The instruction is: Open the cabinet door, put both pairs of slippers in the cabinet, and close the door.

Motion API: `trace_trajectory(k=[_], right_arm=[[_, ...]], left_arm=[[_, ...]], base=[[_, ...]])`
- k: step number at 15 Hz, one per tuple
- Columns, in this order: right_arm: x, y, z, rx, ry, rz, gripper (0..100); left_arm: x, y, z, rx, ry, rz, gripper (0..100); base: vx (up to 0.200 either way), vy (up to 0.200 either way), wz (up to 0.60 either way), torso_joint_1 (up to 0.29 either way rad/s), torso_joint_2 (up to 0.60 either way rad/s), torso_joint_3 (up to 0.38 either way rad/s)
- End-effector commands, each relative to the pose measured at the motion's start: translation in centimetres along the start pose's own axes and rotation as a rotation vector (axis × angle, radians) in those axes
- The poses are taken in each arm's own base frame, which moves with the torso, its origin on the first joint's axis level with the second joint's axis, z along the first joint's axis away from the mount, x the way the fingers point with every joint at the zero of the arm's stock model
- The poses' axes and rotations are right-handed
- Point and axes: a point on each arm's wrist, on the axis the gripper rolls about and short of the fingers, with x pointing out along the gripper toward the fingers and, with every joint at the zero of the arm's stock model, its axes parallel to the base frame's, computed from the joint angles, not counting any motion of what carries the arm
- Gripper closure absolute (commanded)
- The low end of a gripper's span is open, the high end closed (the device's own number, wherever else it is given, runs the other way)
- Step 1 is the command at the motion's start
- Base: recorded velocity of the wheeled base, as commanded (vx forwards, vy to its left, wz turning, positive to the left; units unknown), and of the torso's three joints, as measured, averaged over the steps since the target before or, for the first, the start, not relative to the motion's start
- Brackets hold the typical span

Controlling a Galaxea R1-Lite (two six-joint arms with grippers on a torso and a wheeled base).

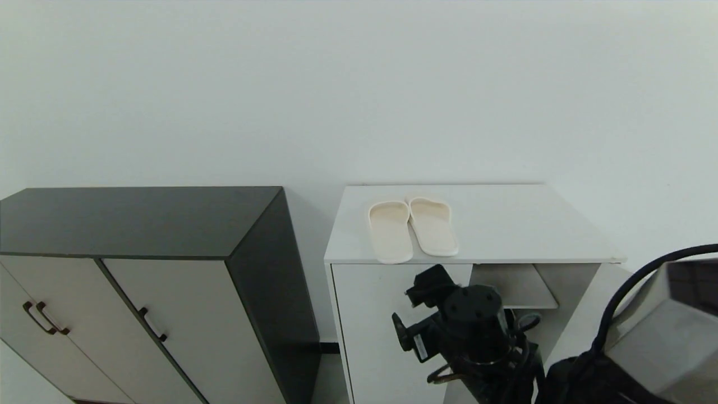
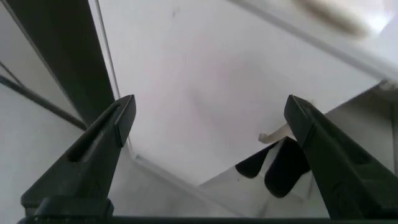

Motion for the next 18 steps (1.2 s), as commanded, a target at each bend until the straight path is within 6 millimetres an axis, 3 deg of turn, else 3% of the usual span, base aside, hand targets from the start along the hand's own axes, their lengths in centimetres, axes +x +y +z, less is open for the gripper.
trace_trajectory(k=[1, 3, 5, 12, 18], right_arm=[[-2.1, -1.4, 7.5, 0.126, -0.119, -0.004, 0], [-3.1, -1.6, 10.8, 0.209, -0.071, 0.005, 0], [-3.2, -1.5, 12.2, 0.281, -0.053, -0.074, 0], [-0.5, -0.7, 8.1, 0.257, -0.082, -0.126, 0], [1.3, -1.1, 6.8, 0.240, -0.053, -0.155, 0]], left_arm=[[0.0, 0.0, 0.0, 0.000, 0.001, 0.000, 100], [0.0, 0.0, 0.0, -0.002, -0.001, 0.000, 100], [0.0, 0.0, 0.0, -0.003, -0.002, 0.002, 100], [0.0, 0.0, 0.0, -0.005, -0.002, 0.002, 100], [0.0, 0.0, 0.0, -0.005, -0.001, 0.002, 100]], base=[[0.000, 0.000, 0.00, 0.000, 0.00, 0.000], [0.000, 0.000, 0.00, 0.000, 0.00, 0.000], [0.000, 0.000, 0.00, 0.000, 0.00, 0.000], [0.000, 0.000, 0.00, 0.000, 0.00, 0.000], [0.200, 0.000, 0.00, 0.002, 0.00, 0.005]])
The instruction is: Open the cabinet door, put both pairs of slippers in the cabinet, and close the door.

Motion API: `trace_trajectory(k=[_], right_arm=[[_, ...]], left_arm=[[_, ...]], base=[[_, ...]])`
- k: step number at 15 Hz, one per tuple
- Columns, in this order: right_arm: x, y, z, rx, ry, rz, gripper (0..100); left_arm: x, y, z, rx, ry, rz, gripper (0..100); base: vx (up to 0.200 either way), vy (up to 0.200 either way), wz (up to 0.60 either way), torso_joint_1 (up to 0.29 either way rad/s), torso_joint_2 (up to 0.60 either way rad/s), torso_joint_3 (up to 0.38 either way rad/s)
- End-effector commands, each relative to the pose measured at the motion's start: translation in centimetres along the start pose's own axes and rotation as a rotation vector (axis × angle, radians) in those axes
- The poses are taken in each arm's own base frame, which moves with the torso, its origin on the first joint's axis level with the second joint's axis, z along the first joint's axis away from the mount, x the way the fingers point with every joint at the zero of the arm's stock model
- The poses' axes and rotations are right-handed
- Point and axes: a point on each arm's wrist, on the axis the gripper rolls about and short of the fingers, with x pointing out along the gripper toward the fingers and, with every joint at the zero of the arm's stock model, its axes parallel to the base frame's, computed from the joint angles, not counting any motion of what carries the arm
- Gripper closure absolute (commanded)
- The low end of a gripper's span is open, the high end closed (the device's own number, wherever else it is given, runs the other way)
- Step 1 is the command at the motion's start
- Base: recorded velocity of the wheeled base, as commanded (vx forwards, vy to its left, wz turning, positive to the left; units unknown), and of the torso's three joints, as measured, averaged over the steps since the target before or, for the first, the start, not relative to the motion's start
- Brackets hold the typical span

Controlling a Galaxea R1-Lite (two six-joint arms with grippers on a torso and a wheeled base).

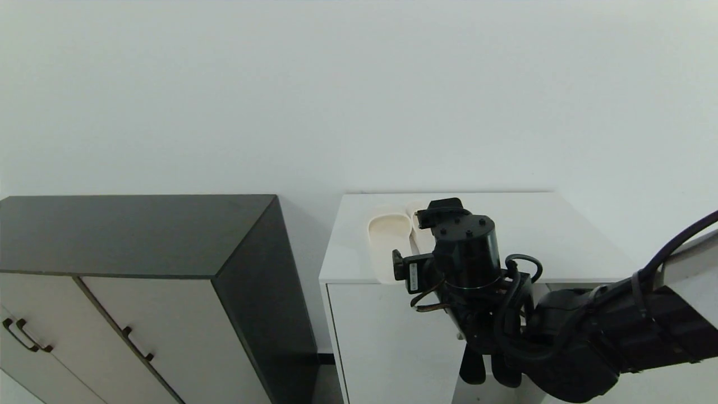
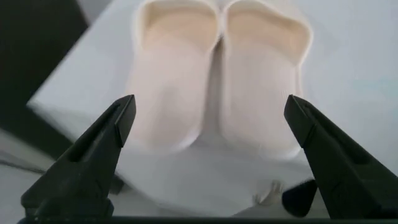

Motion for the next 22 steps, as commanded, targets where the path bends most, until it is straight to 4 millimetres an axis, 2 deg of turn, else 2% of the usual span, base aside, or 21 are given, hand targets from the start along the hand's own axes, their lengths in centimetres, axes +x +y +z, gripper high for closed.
trace_trajectory(k=[1, 3, 8, 14, 19, 20, 22], right_arm=[[0.8, 0.1, -0.9, -0.013, 0.019, -0.007, 0], [1.1, 0.1, -0.7, -0.006, 0.020, 0.028, 0], [2.4, -0.7, -0.7, 0.004, 0.038, 0.080, 0], [6.7, -0.9, -1.4, 0.020, 0.033, 0.049, 0], [8.7, 0.0, -1.1, 0.019, 0.030, 0.042, 0], [8.8, 0.0, -1.0, 0.018, 0.032, 0.042, 100], [8.9, 0.1, -1.0, 0.017, 0.034, 0.041, 100]], left_arm=[[0.0, 0.0, 0.0, 0.000, 0.000, 0.000, 100], [0.0, 0.0, 0.0, 0.000, 0.000, 0.000, 100], [0.0, 0.0, 0.0, 0.000, 0.000, 0.000, 100], [0.0, 0.0, 0.0, 0.000, 0.001, 0.000, 100], [0.0, 0.0, 0.0, 0.000, 0.000, 0.000, 100], [0.0, 0.0, 0.0, 0.000, 0.000, 0.000, 100], [0.0, 0.0, 0.0, 0.000, 0.001, 0.000, 100]], base=[[0.200, 0.000, 0.00, 0.012, 0.00, -0.002], [0.200, 0.000, 0.00, 0.005, 0.00, 0.005], [0.000, 0.000, 0.00, 0.000, 0.00, 0.000], [0.000, 0.000, 0.00, 0.000, 0.00, 0.000], [0.000, 0.000, 0.00, 0.000, 0.00, 0.000], [0.000, 0.000, 0.00, 0.000, 0.00, 0.000], [0.000, 0.000, 0.00, 0.000, 0.00, 0.000]])
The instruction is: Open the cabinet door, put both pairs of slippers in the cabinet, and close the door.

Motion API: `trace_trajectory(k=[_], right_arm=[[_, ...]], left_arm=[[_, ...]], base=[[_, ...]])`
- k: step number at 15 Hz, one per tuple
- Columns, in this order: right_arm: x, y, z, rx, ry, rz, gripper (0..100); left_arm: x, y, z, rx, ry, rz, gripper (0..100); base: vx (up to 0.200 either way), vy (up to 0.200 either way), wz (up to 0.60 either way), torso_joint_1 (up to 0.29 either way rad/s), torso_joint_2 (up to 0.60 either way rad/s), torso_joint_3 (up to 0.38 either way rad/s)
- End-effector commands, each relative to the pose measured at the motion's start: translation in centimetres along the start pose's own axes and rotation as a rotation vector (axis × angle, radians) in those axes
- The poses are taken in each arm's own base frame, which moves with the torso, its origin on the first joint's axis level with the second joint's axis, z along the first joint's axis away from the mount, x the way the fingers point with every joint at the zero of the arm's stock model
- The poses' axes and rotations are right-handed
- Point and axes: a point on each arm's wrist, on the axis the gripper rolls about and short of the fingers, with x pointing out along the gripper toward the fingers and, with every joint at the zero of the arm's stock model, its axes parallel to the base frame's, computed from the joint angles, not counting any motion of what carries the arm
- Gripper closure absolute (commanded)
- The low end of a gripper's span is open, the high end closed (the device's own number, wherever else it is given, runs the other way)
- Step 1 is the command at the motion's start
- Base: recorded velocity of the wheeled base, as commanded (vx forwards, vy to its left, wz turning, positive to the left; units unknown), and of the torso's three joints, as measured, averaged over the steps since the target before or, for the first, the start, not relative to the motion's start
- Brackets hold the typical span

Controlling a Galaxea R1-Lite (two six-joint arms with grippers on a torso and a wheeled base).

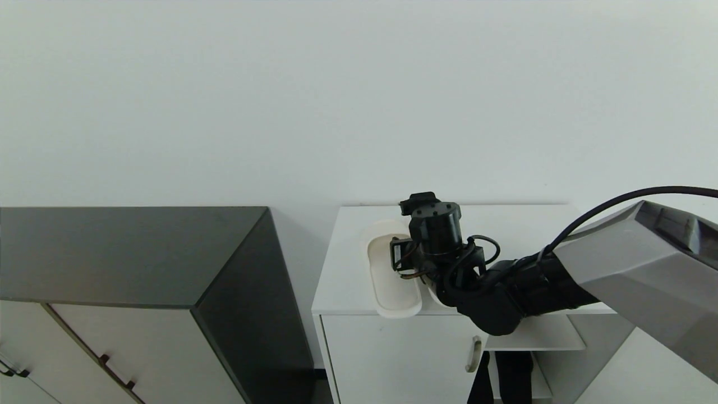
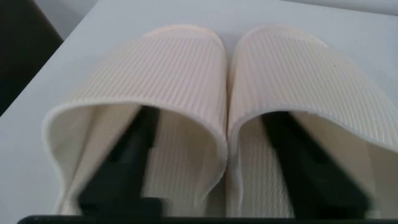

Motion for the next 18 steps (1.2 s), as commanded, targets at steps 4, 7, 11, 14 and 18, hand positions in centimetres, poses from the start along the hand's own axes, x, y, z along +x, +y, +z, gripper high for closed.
trace_trajectory(k=[4, 7, 11, 14, 18], right_arm=[[0.0, 0.3, -0.1, -0.001, -0.002, 0.003, 100], [-2.8, 1.0, 2.2, 0.017, -0.048, 0.042, 100], [-8.2, 0.5, 2.5, 0.003, -0.026, 0.097, 100], [-12.0, -1.2, -0.1, -0.020, -0.008, 0.129, 100], [-15.3, -3.4, -0.7, -0.039, 0.003, 0.235, 100]], left_arm=[[0.0, 0.0, 0.0, 0.000, 0.001, 0.000, 100], [0.0, 0.0, 0.0, 0.000, 0.000, 0.000, 100], [0.0, 0.0, 0.0, 0.000, 0.001, 0.000, 100], [0.0, 0.0, 0.0, 0.000, 0.001, 0.000, 100], [0.0, 0.0, 0.0, 0.000, 0.000, 0.000, 100]], base=[[0.000, 0.000, 0.00, 0.000, 0.00, 0.000], [0.000, 0.000, 0.00, 0.000, 0.00, 0.000], [0.000, 0.000, 0.00, 0.000, 0.00, 0.000], [0.000, 0.000, 0.00, 0.000, 0.00, 0.000], [0.000, 0.000, 0.00, 0.000, 0.00, 0.000]])
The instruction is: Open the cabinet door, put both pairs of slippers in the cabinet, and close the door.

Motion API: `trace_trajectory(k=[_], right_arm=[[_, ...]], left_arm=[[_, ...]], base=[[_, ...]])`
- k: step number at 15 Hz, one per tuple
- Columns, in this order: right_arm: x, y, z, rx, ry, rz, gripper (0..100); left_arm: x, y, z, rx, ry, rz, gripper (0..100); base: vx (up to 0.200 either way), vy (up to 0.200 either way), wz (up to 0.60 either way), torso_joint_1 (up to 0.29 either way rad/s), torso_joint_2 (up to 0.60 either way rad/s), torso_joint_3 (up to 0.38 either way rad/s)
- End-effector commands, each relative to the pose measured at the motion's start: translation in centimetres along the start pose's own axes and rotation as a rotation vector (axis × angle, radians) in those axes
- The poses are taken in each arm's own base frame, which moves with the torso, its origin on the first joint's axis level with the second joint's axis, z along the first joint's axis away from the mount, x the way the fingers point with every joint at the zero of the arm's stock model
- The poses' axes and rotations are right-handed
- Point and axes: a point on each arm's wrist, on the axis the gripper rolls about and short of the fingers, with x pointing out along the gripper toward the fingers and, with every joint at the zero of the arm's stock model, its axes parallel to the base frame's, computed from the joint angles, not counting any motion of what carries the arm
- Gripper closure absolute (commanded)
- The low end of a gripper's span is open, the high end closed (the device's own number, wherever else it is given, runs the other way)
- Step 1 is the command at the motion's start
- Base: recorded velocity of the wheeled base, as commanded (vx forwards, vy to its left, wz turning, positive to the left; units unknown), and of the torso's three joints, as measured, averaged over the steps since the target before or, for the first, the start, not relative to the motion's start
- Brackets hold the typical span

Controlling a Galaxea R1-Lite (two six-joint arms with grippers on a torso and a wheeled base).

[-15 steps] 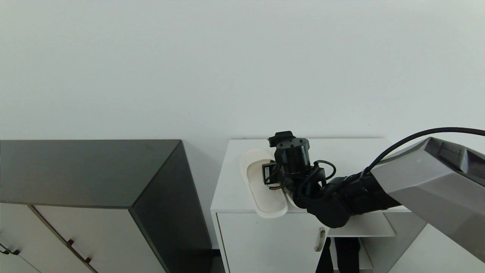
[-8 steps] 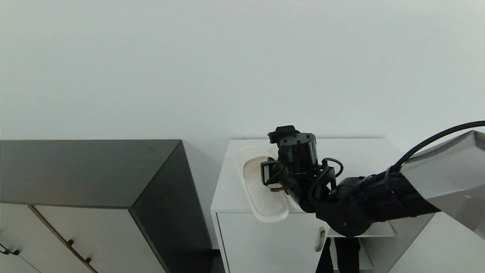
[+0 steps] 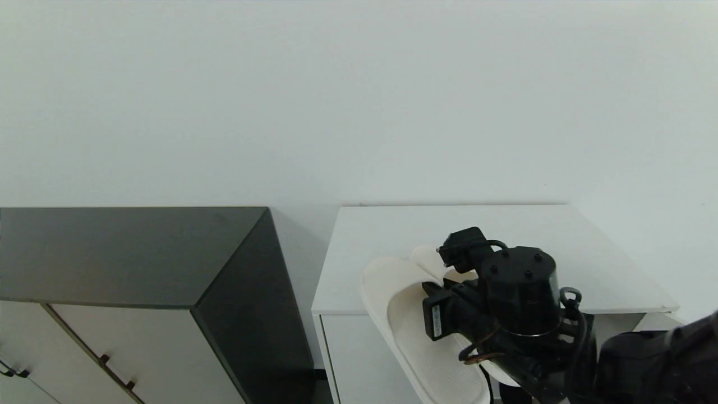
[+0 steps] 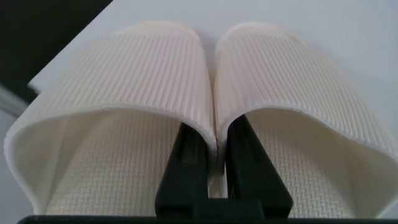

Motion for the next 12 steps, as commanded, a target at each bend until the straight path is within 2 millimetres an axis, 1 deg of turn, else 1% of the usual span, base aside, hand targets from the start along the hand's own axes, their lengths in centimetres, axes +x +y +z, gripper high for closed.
trace_trajectory(k=[1, 2, 3, 10, 11, 12], right_arm=[[-2.79, -1.17, 1.28, 0.014, -0.037, 0.068, 100], [-3.42, -1.48, 1.37, -0.021, -0.036, 0.084, 100], [-3.50, -1.52, 1.34, -0.040, -0.035, 0.082, 100], [-3.04, -1.28, 1.34, -0.048, -0.035, 0.060, 100], [-2.80, -1.25, 1.09, -0.056, -0.029, 0.044, 100], [-2.64, -1.24, 0.91, -0.070, -0.023, 0.027, 100]], left_arm=[[0.00, 0.00, 0.00, -0.001, 0.000, 0.000, 100], [0.01, 0.00, 0.00, -0.001, 0.001, 0.000, 100], [0.01, 0.00, 0.00, -0.001, 0.001, 0.000, 100], [0.01, 0.00, 0.00, -0.001, 0.001, 0.000, 100], [0.01, 0.00, 0.00, -0.003, 0.001, 0.000, 100], [0.01, 0.00, 0.00, -0.004, 0.001, 0.000, 100]], base=[[0.000, 0.000, 0.00, 0.000, 0.00, 0.000], [0.000, 0.000, 0.00, 0.000, 0.00, 0.000], [0.000, 0.000, 0.00, 0.000, 0.00, 0.000], [0.000, 0.000, 0.00, 0.000, 0.00, 0.000], [0.000, 0.000, 0.00, 0.000, 0.00, 0.000], [-0.200, 0.000, 0.00, 0.002, 0.01, -0.002]])
